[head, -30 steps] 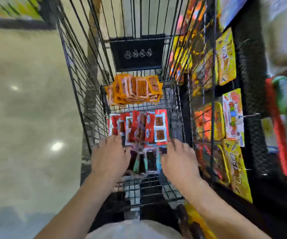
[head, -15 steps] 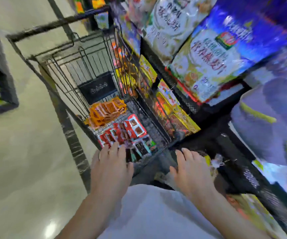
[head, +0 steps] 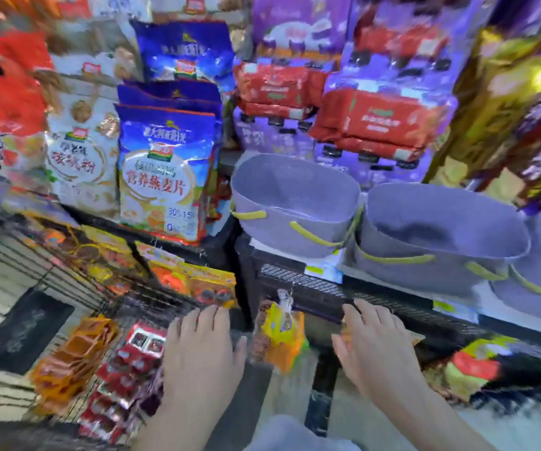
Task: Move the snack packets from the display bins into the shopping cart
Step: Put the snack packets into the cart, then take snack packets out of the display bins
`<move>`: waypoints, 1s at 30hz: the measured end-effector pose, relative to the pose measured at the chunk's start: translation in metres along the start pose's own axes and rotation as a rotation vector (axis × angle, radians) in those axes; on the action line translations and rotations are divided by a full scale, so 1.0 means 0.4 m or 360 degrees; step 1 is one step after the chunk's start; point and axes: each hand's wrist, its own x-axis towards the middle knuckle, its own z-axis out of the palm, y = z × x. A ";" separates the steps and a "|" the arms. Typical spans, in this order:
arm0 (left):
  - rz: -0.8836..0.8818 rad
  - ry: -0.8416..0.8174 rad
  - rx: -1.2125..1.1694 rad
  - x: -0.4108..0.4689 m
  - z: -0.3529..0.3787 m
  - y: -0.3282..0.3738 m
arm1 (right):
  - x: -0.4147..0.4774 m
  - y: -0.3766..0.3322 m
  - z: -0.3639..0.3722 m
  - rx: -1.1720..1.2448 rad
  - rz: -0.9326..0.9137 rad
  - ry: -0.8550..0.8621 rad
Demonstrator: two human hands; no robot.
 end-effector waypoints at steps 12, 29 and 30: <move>0.0676 0.0181 0.0009 0.096 -0.094 0.708 | -0.154 0.620 -0.075 0.0105 0.0720 -0.0034; 0.1232 0.0271 -0.0137 0.376 -0.122 1.208 | -0.160 0.942 -0.136 0.0142 0.1283 0.0240; 0.1222 0.0240 -0.0171 0.405 -0.121 1.228 | -0.136 0.960 -0.146 0.0155 0.1276 0.0277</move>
